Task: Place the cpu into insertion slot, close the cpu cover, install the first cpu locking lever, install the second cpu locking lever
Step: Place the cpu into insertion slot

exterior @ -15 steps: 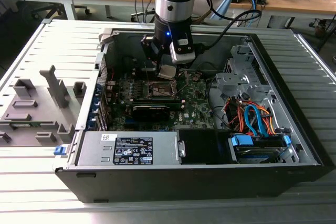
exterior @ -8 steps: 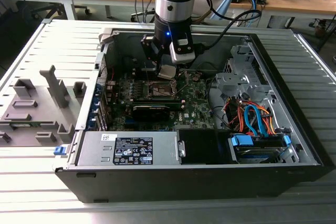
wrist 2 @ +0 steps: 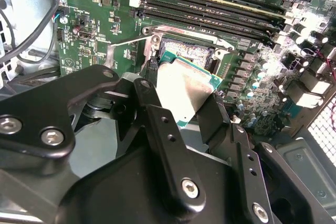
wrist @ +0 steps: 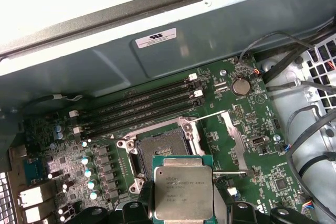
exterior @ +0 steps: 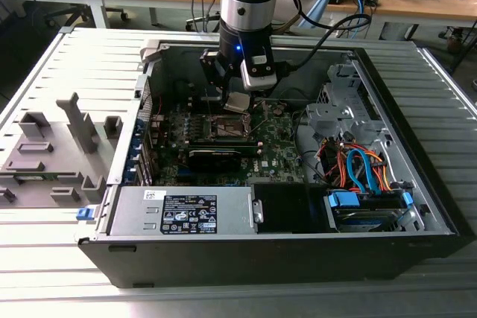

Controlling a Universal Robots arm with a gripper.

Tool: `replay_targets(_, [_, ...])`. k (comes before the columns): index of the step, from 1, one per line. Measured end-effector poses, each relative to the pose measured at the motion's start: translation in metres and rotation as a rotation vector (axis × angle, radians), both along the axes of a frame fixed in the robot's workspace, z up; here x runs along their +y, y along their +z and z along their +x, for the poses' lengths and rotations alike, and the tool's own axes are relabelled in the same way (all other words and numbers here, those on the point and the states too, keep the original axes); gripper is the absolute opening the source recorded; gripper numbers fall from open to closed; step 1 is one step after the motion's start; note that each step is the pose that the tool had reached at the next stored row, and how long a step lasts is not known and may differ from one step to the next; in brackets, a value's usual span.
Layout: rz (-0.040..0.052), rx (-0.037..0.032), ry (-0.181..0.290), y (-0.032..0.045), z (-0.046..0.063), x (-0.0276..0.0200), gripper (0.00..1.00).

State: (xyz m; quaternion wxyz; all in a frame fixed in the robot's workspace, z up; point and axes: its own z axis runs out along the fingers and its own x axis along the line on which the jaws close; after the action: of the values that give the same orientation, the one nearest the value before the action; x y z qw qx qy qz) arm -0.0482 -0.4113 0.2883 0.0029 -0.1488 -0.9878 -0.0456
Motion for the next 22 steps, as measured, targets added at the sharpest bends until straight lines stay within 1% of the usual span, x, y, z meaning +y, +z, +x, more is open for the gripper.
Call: replay_targets(22, [0.0000, 0.0000, -0.019, 0.0000, 0.0000, 0.0000, 0.54])
